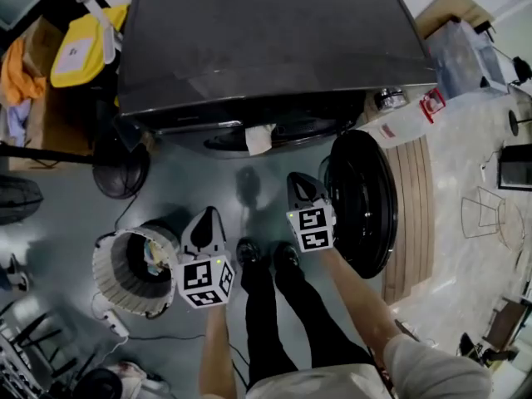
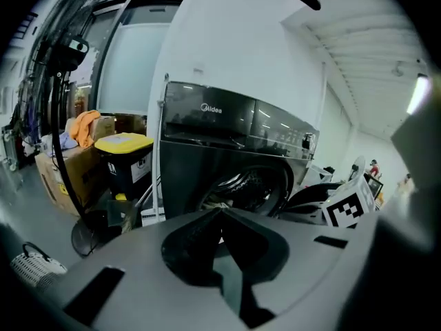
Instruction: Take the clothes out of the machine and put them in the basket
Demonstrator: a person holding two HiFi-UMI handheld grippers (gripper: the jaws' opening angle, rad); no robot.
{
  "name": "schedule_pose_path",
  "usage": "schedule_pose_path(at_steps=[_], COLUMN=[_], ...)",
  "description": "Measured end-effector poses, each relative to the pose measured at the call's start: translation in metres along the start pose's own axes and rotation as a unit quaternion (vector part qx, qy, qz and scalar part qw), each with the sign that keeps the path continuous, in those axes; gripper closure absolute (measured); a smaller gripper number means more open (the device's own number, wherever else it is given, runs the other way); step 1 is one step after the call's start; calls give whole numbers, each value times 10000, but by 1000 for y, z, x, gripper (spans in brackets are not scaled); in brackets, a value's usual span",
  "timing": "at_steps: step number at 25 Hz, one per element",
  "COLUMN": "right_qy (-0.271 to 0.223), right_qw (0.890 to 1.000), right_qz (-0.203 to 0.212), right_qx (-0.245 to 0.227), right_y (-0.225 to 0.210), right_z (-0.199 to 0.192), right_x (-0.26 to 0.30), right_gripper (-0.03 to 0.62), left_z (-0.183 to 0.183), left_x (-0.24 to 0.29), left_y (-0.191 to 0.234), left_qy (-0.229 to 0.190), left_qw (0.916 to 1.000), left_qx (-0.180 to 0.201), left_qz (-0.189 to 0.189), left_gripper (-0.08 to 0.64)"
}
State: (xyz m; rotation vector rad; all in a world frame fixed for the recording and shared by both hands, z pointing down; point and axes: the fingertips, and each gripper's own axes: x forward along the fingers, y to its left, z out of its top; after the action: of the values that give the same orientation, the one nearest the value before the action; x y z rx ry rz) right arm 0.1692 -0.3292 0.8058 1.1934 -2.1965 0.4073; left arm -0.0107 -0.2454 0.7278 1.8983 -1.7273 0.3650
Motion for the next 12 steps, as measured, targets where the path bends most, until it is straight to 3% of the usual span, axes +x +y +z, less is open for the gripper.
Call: schedule_pose_path(at_steps=[5,12], right_qy=[-90,-415], right_qw=[9997,9987], right_qz=[-152,-306], right_qx=[163,46], right_y=[7,-8], right_z=[-4,-2], right_x=[35,104], right_gripper=[568,566], left_z=[-6,-10], left_x=[33,99], left_y=[23,36], left_qy=[-6,-425], left_qw=[9997,9980], left_qx=[164,345], left_qz=[-169,-325], left_gripper=[541,541])
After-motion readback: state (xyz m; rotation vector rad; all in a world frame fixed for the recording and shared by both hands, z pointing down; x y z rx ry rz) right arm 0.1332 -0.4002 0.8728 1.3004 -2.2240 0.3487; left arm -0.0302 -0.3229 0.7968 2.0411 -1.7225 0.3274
